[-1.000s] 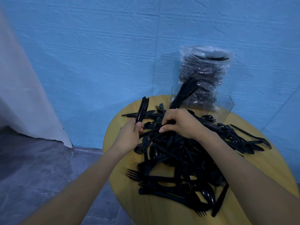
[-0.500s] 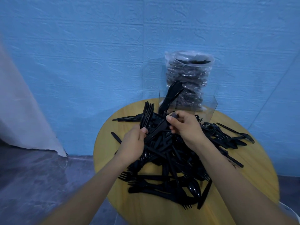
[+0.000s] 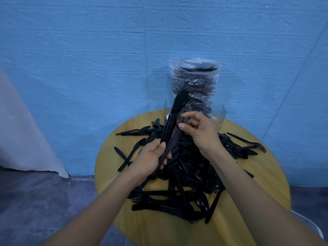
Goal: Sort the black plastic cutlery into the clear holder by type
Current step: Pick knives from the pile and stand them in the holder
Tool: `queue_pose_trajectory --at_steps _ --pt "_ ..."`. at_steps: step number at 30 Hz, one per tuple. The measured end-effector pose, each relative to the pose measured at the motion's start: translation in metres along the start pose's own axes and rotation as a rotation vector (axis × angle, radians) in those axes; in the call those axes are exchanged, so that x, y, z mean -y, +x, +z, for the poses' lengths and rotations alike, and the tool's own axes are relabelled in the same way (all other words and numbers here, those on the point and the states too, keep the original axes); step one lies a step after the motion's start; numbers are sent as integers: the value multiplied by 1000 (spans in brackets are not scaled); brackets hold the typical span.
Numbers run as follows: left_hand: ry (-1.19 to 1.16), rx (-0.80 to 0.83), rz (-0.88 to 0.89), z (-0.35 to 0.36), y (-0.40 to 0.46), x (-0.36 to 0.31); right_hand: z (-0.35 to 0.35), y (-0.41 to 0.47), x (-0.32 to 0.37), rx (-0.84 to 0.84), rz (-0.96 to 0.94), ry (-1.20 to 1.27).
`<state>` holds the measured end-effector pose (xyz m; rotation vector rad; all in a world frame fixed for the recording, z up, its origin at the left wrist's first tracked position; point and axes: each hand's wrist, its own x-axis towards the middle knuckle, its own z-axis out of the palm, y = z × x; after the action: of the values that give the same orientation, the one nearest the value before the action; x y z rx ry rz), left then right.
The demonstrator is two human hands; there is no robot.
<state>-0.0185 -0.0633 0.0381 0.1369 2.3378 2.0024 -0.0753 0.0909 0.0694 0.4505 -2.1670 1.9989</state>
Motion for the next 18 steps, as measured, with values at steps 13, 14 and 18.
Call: queue_pose_trajectory --at_steps 13,14,18 --pt "169 -30 69 6 -1 -3 -10 -6 10 -84 87 28" --pt "219 -35 88 7 -1 -3 -10 -5 11 -107 107 23" --pt "339 -28 120 13 -2 -4 -8 -5 12 -200 166 39"
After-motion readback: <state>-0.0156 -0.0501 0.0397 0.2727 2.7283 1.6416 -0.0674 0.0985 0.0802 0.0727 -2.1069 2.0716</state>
